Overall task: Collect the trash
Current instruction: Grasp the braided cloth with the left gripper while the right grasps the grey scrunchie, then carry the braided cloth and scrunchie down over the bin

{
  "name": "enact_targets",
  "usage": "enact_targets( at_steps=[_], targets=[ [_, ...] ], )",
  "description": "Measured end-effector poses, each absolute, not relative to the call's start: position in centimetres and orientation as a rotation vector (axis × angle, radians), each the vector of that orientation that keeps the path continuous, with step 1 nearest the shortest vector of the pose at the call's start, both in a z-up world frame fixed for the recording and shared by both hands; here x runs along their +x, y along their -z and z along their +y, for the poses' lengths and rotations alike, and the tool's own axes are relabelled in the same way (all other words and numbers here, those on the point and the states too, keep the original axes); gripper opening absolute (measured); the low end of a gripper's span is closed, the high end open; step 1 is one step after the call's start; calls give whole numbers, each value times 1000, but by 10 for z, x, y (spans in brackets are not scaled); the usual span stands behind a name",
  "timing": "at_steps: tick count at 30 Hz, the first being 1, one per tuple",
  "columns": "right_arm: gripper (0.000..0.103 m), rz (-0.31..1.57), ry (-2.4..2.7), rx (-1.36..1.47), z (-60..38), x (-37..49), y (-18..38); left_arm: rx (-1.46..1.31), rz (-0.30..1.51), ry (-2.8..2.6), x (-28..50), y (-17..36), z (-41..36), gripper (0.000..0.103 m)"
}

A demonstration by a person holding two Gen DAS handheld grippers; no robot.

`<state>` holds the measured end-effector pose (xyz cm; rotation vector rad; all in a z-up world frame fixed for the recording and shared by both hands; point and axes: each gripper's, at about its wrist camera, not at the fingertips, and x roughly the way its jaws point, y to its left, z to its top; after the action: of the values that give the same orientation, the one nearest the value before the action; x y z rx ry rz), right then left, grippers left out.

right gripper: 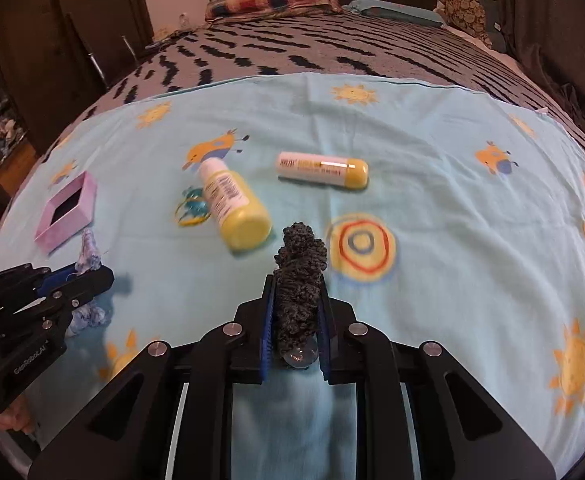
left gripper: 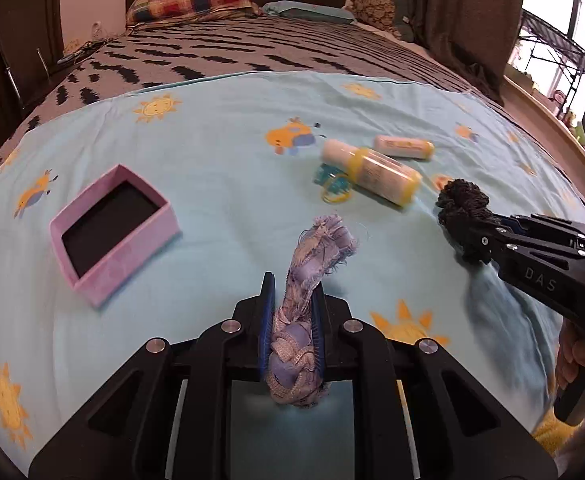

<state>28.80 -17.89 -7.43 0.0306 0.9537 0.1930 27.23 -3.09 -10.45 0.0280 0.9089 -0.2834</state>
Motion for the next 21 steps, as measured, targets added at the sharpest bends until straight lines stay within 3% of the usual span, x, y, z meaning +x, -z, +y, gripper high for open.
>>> enact_targets(
  at_steps=[21],
  targets=[
    [19,816,-299,8,-179,88,40,2,819,416,82,93,-49,15]
  ],
)
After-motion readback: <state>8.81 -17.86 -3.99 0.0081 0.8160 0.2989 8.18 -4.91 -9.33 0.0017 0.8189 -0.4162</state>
